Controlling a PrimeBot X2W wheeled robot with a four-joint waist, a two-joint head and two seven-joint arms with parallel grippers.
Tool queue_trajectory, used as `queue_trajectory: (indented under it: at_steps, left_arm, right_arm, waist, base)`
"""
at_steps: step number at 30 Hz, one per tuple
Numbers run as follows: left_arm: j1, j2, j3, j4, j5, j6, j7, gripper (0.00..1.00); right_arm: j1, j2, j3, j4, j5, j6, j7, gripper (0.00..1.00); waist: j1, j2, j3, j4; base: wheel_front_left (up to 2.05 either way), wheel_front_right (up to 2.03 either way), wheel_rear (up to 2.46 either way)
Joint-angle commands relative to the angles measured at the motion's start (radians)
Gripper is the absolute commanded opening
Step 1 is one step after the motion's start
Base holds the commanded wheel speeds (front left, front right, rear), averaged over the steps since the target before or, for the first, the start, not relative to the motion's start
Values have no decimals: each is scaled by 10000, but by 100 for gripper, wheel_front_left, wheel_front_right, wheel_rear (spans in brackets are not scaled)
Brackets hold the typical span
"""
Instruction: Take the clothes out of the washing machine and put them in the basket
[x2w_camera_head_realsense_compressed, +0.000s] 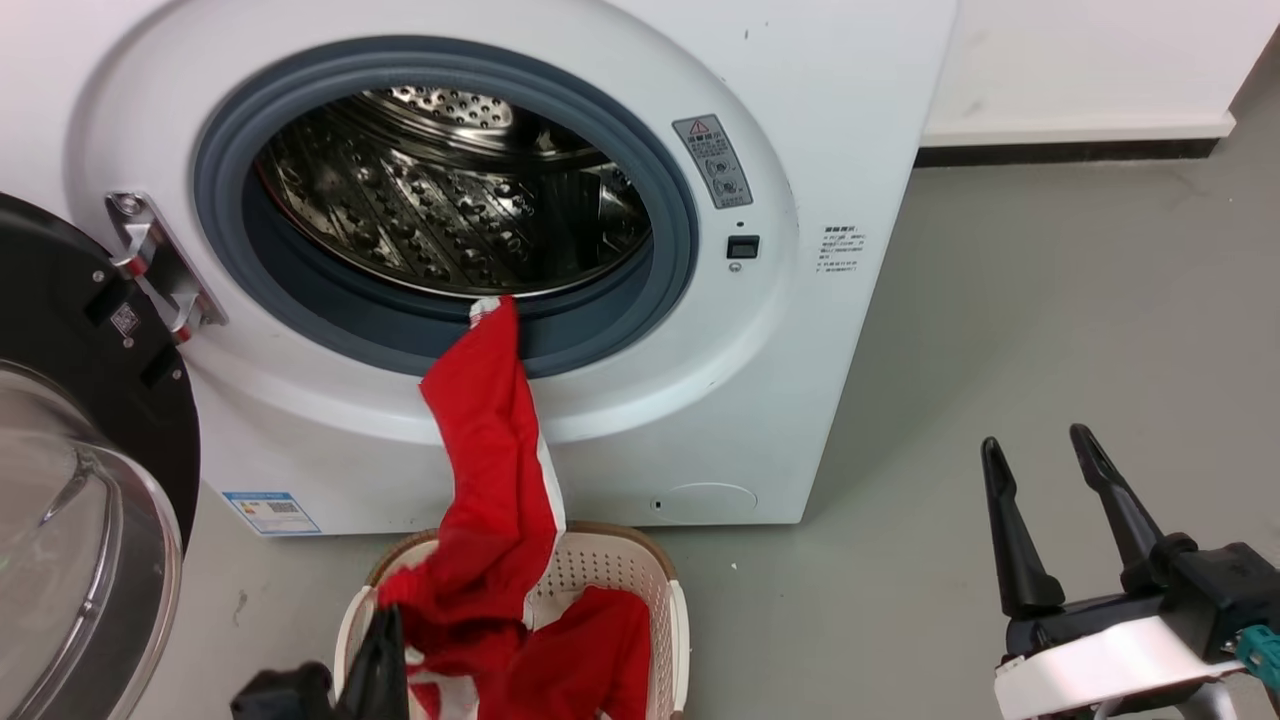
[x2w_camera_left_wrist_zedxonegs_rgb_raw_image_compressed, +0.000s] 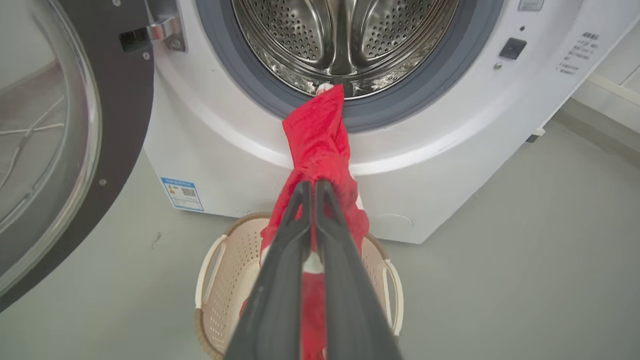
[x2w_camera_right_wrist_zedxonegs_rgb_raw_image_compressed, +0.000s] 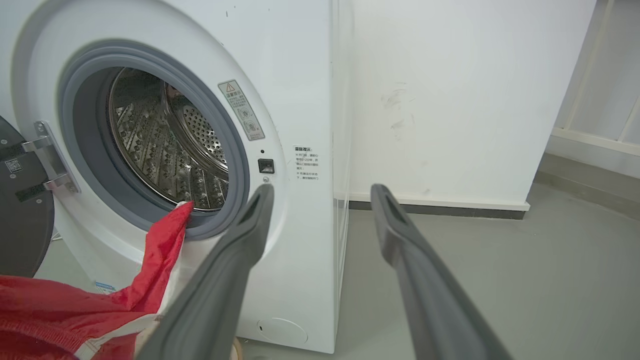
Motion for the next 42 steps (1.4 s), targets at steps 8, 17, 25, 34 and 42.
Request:
queue_trajectory:
  at_steps: [8, 17, 25, 34, 42]
  left_arm:
    - [-455, -720, 170, 2808, -634, -555, -1170, 0]
    - [-2195, -1139, 626, 5684, -823, -1220, -1785, 0]
    - [-4015, -1438, 1524, 8025, -616, -1624, -1864, 0]
    - [-5766, -1398, 2446, 9952, -56, -1807, -1849, 0]
    - [-6665, -1269, 2781, 11489, 138, -1934, -1851, 0]
  right_arm:
    - [-408, 4, 29, -250, -104, -7, 81, 100]
    - [-900, 6, 43, -404, -176, -7, 59, 100]
    - [-1563, -4, 92, -468, -181, -7, -117, 100]
    - [-2220, -153, 127, -616, 73, -7, -440, 100]
    - [-2477, -237, 183, -512, 198, -7, -620, 100]
  waist:
    - [0, 0, 772, -392]
    - [0, 0, 2053, -890]
    - [0, 0, 3587, -1421]
    - [0, 0, 5151, -2023]
    - [0, 0, 5861, -2327]
  base:
    - [0, 0, 0]
    - [0, 0, 0]
    - [0, 0, 0]
    - [0, 0, 0]
    - [0, 0, 0]
